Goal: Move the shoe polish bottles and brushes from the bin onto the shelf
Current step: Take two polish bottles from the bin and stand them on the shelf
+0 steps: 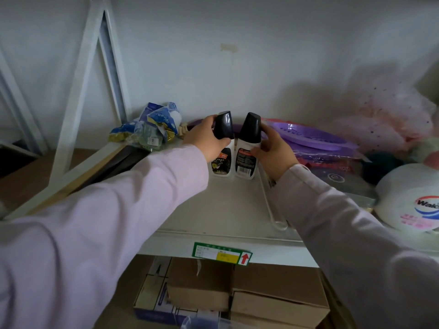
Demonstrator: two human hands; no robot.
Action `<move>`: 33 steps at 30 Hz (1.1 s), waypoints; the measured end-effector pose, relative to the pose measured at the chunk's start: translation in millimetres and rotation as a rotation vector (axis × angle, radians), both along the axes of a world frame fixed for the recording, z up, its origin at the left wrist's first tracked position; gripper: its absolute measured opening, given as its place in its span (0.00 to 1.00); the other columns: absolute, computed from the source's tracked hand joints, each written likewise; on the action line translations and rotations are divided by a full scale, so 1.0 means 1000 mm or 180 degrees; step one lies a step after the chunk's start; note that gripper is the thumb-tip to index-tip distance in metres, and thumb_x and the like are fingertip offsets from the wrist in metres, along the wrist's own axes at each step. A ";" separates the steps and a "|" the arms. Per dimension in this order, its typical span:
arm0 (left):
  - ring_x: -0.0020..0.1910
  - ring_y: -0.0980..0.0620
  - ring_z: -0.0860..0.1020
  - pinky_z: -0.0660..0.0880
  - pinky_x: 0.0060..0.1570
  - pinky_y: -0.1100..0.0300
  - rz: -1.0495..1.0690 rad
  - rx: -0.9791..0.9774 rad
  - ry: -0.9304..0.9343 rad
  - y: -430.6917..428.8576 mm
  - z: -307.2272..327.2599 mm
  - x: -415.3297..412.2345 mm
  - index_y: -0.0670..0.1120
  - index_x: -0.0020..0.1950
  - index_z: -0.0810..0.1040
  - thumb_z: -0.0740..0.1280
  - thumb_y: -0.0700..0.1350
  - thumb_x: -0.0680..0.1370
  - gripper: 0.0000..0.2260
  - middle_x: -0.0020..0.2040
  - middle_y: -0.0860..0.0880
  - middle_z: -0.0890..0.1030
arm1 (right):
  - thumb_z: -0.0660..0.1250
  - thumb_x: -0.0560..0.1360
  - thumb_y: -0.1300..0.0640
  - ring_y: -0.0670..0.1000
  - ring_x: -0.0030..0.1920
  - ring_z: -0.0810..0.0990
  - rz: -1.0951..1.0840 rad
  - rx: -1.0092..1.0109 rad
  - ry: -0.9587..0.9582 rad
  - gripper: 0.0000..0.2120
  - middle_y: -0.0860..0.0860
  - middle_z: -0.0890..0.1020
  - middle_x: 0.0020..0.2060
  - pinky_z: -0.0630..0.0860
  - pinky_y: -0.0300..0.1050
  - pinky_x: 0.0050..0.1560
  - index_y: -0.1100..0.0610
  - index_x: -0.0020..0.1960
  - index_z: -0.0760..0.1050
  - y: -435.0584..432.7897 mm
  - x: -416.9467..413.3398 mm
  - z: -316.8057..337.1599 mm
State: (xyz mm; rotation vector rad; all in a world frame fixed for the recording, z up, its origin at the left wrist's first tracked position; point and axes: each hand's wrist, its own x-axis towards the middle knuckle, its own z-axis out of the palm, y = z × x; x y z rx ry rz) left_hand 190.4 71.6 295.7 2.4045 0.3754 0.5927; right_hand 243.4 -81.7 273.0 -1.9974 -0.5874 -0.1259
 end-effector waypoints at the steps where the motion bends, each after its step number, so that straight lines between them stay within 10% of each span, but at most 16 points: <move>1: 0.64 0.45 0.74 0.71 0.63 0.51 0.0000 -0.0069 0.0030 0.001 -0.001 -0.002 0.50 0.73 0.60 0.67 0.52 0.73 0.30 0.68 0.48 0.74 | 0.64 0.74 0.62 0.54 0.59 0.78 -0.0010 -0.0013 -0.0016 0.29 0.54 0.80 0.60 0.74 0.48 0.59 0.47 0.72 0.59 -0.001 0.000 0.000; 7: 0.67 0.48 0.68 0.66 0.64 0.56 0.0199 -0.0118 -0.0404 -0.010 0.000 -0.026 0.50 0.74 0.59 0.64 0.47 0.75 0.28 0.69 0.46 0.68 | 0.68 0.70 0.63 0.51 0.59 0.75 -0.0428 0.0389 -0.0780 0.27 0.55 0.75 0.61 0.72 0.47 0.64 0.51 0.68 0.66 -0.006 -0.012 0.010; 16: 0.54 0.57 0.76 0.74 0.54 0.66 -0.0614 -0.0229 -0.1100 -0.037 -0.020 -0.101 0.51 0.56 0.74 0.65 0.36 0.73 0.15 0.57 0.51 0.76 | 0.67 0.72 0.65 0.41 0.38 0.73 0.0294 0.0472 -0.0911 0.15 0.44 0.78 0.42 0.72 0.27 0.41 0.46 0.49 0.72 -0.026 -0.087 0.012; 25: 0.49 0.59 0.80 0.76 0.49 0.71 -0.1489 -0.0123 -0.0839 -0.047 -0.058 -0.180 0.51 0.51 0.76 0.63 0.43 0.72 0.09 0.45 0.57 0.81 | 0.68 0.73 0.62 0.49 0.43 0.82 0.0781 0.0451 -0.0682 0.15 0.47 0.82 0.42 0.80 0.43 0.47 0.41 0.44 0.74 -0.055 -0.142 -0.031; 33: 0.36 0.67 0.75 0.69 0.36 0.78 -0.1860 0.0306 0.0255 -0.054 -0.147 -0.200 0.56 0.44 0.76 0.62 0.47 0.73 0.05 0.38 0.69 0.75 | 0.68 0.70 0.61 0.44 0.42 0.82 0.0989 0.0400 -0.0452 0.06 0.43 0.81 0.39 0.76 0.31 0.46 0.50 0.43 0.80 -0.068 -0.167 -0.108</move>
